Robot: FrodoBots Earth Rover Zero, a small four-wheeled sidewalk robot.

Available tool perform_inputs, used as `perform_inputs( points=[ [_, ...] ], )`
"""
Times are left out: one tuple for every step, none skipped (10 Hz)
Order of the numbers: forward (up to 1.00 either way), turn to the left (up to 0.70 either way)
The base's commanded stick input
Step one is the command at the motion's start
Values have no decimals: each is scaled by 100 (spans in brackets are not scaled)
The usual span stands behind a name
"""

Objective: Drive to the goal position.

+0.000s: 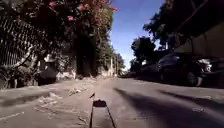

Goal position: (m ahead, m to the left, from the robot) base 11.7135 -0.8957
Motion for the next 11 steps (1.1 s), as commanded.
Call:
perform_inputs(
  points=[
    [100,0],
    [100,0],
    [100,0],
    [100,0],
    [100,0],
    [100,0],
    [100,-2],
    [100,-8],
    [100,-6],
    [100,0],
    [100,0]
  ],
)
